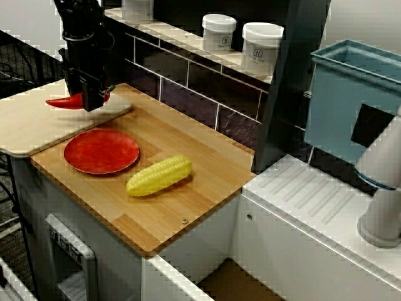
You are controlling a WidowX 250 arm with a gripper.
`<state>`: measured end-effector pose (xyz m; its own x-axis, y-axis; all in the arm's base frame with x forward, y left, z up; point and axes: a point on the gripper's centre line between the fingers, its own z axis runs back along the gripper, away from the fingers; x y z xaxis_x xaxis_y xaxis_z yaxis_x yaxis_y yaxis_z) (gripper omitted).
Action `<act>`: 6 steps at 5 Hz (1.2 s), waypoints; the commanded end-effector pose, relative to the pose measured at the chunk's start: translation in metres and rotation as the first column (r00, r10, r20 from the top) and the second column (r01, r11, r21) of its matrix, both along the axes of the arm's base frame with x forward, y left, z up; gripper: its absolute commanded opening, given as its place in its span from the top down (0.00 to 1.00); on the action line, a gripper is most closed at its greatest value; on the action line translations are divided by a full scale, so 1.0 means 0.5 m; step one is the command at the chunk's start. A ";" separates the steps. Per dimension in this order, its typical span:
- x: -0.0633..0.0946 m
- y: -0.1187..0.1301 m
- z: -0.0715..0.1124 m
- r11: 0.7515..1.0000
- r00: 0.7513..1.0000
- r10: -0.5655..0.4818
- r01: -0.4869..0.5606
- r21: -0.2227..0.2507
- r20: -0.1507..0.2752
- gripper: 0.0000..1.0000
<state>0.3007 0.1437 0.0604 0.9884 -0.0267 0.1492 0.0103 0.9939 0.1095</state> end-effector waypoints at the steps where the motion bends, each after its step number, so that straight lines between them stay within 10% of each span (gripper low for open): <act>1: -0.005 0.005 0.014 0.999 1.000 0.008 -0.009 0.031 0.019 1.00; 6: 0.020 0.044 0.005 1.000 1.000 0.013 -0.013 0.012 -0.026 1.00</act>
